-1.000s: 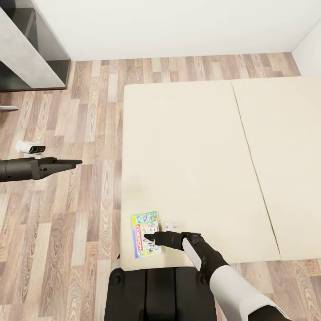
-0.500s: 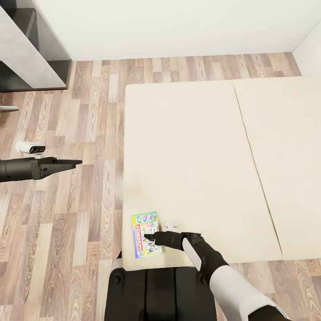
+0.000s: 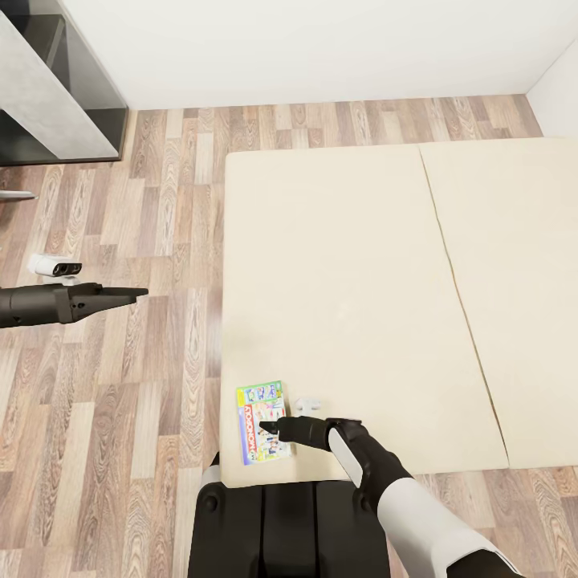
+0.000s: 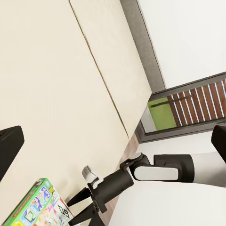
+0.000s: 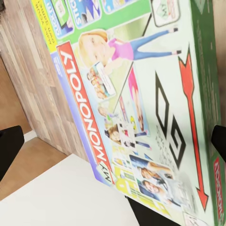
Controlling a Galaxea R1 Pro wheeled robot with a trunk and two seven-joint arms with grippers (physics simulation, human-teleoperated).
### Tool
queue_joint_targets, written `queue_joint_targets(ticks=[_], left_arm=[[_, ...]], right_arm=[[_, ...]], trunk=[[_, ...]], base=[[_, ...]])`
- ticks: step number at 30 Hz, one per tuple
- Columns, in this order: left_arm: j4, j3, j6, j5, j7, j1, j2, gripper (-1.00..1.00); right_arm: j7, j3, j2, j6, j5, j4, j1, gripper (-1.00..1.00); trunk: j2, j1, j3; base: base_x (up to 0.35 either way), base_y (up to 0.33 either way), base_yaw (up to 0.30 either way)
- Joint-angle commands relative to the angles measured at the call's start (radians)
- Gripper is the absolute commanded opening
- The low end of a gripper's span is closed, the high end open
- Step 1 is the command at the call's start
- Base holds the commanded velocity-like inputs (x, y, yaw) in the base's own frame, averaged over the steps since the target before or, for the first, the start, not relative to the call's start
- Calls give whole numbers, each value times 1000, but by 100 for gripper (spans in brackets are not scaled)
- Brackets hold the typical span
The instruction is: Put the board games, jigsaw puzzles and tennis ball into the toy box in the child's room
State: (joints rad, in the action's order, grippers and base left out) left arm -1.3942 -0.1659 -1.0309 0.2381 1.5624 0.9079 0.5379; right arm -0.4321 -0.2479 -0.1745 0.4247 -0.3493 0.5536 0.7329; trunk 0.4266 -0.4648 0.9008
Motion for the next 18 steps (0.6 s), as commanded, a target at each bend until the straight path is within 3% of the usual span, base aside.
queue_joint_targets(ticks=[1, 18], left_arm=[[0, 0, -11, 0, 4, 0, 1, 100], [0, -1, -11, 1, 4, 0, 2, 100]], right_arm=[[0, 0, 0, 7, -5, 2, 0, 100], [-1, -1, 0, 5, -2, 28, 11, 100]], trunk=[[1, -1, 1], [1, -1, 1]], base=[[0, 0, 0], [0, 0, 0]])
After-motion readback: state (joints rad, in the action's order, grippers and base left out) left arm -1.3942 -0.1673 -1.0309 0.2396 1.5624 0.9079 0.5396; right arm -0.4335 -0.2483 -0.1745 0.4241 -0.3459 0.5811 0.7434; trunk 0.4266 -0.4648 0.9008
